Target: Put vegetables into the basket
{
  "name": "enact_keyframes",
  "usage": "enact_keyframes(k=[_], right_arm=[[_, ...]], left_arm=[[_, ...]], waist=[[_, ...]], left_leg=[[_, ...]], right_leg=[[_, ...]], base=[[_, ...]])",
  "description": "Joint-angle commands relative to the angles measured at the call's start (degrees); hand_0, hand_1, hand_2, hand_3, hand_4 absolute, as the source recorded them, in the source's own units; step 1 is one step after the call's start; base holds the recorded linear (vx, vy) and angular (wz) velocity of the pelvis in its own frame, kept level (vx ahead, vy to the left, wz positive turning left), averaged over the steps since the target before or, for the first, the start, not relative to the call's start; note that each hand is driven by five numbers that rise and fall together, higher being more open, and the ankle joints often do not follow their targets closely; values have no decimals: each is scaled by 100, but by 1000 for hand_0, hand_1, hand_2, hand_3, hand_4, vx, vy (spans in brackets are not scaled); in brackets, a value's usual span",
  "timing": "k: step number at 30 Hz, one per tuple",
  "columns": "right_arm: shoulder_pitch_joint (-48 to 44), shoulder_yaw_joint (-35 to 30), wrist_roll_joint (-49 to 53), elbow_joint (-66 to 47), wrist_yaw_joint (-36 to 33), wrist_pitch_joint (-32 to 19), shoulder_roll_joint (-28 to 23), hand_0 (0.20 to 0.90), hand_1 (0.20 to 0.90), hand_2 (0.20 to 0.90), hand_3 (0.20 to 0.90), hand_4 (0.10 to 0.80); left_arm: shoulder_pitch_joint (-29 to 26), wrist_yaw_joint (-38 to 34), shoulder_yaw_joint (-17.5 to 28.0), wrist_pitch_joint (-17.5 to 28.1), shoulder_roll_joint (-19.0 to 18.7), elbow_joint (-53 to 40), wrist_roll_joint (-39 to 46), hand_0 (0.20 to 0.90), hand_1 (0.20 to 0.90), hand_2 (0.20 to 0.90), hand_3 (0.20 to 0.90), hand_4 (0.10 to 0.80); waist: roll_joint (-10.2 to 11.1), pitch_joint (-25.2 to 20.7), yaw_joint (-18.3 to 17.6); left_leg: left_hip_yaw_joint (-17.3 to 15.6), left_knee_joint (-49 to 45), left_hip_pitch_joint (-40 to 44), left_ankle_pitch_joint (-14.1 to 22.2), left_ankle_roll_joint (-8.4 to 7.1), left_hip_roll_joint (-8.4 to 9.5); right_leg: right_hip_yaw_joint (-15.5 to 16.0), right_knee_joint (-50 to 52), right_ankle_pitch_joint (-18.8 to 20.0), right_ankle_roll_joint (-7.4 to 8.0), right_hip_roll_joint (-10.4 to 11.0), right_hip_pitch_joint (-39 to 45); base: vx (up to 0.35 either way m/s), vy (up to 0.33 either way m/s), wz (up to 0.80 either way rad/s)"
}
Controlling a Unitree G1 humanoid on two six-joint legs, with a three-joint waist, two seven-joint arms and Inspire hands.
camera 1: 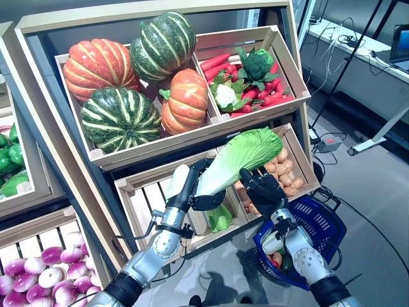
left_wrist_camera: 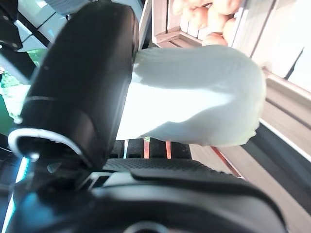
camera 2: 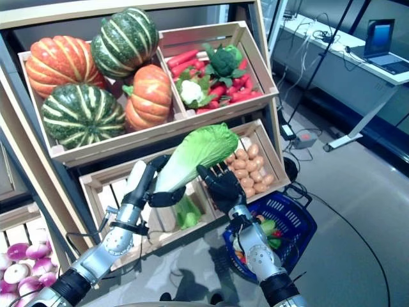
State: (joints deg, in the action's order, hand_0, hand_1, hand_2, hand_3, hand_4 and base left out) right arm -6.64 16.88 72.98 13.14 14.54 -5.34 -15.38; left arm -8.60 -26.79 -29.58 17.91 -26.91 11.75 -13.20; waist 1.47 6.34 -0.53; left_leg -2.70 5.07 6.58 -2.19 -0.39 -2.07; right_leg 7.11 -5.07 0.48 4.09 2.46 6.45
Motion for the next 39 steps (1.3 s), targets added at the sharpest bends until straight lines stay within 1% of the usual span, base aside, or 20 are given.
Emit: enact_keyframes(k=[1,2,10,17,20,25,26,28,29,30,31,32,34,37,39], right_arm=[[-1342,-488,342,-367,-85,-664,236,900,900,900,900,800],[-1448,-502,300,-312,-162,-685,218,900,900,900,900,800],[-1762,-569,391,-68,-219,-763,152,900,900,900,900,800],[-2020,-719,855,251,-635,-898,211,900,900,900,900,800],[-2154,-745,875,446,-715,-838,222,900,900,900,900,800],[-2310,-704,926,531,-365,-303,124,900,900,900,900,800],[-2329,-687,752,577,-308,-295,59,900,900,900,900,800],[-2348,-675,484,595,-409,-384,7,900,900,900,900,800],[-2381,-667,-59,634,-609,-537,-69,900,900,900,900,800],[-2447,-623,-883,681,-821,-798,-208,900,900,900,900,800],[-2464,-601,-1098,674,-880,-868,-236,900,900,900,900,800],[-2554,-509,-2366,629,-1254,-1216,-389,900,900,900,900,800],[-2675,-367,-3235,571,-1501,-1427,-555,900,900,900,900,800],[-2826,-259,-3094,496,-1492,-1429,-643,900,900,900,900,800],[-2842,-292,-2325,458,-1388,-1358,-554,900,900,900,900,800]], left_arm=[[-877,333,-816,1390,69,-849,-426,300,300,300,300,400],[-911,396,-898,1414,83,-908,-466,300,300,300,300,400],[-1070,549,-1107,1459,63,-928,-392,300,300,300,300,400],[-1197,510,-1233,1416,63,-885,-405,300,300,300,300,400],[-1242,490,-1296,1379,60,-875,-417,300,300,300,300,400],[-1274,529,-1312,1443,26,-795,-363,300,300,300,300,400],[-1258,557,-1304,1488,-4,-790,-349,300,300,300,300,400],[-1250,573,-1296,1522,-24,-784,-342,300,300,300,300,400],[-1251,600,-1290,1518,-42,-811,-322,300,300,300,300,400],[-1260,616,-1289,1477,-62,-868,-316,300,300,300,300,400],[-1265,614,-1292,1461,-67,-881,-315,300,300,300,300,400],[-1291,565,-1317,1424,-81,-889,-339,300,300,300,300,400],[-1338,537,-1329,1379,-59,-861,-364,300,300,300,300,400],[-1399,508,-1331,1338,-10,-802,-387,300,300,300,300,400],[-1427,500,-1312,1363,39,-728,-422,300,300,300,300,400]], waist=[[115,-302,58],[109,-304,64],[88,-322,74],[54,-315,94],[41,-316,106],[45,-333,130],[53,-339,143],[58,-344,149],[66,-345,155],[76,-345,157],[78,-342,153],[86,-331,135],[87,-315,118],[77,-289,105],[69,-272,106]], left_leg=[[74,-7,-59,165,108,183],[80,-7,-58,171,108,182],[94,-7,-58,178,95,177],[114,-7,-63,180,99,178],[117,-7,-52,184,94,175],[145,-7,-66,177,83,174],[154,-7,-70,176,78,172],[162,-7,-75,176,77,173],[176,-7,-83,176,77,176],[192,-7,-93,173,81,183],[194,-7,-94,175,81,184],[198,-7,-101,172,81,186],[202,-7,-104,176,86,190],[209,-7,-89,186,89,196],[206,-7,-76,193,92,199]], right_leg=[[-115,7,380,-78,126,-47],[-113,7,373,-81,126,-41],[-113,7,363,-84,128,-32],[-111,7,366,-99,125,-38],[-108,7,356,-108,122,-21],[-92,7,348,-119,120,-26],[-81,7,348,-118,123,-29],[-73,7,344,-118,124,-30],[-77,7,341,-120,123,-34],[-81,7,343,-121,120,-43],[-85,7,344,-120,119,-46],[-103,7,356,-120,114,-64],[-128,8,364,-123,107,-80],[-147,16,361,-128,100,-77],[-152,14,353,-134,99,-59]], base=[[0,0,0],[0,0,0],[0,0,0],[0,0,0],[0,0,0],[0,0,0],[0,0,0],[-3,-6,2],[-12,-19,5],[-13,-19,5],[-20,-23,3],[0,0,0],[0,0,0],[0,0,0],[0,0,0]])
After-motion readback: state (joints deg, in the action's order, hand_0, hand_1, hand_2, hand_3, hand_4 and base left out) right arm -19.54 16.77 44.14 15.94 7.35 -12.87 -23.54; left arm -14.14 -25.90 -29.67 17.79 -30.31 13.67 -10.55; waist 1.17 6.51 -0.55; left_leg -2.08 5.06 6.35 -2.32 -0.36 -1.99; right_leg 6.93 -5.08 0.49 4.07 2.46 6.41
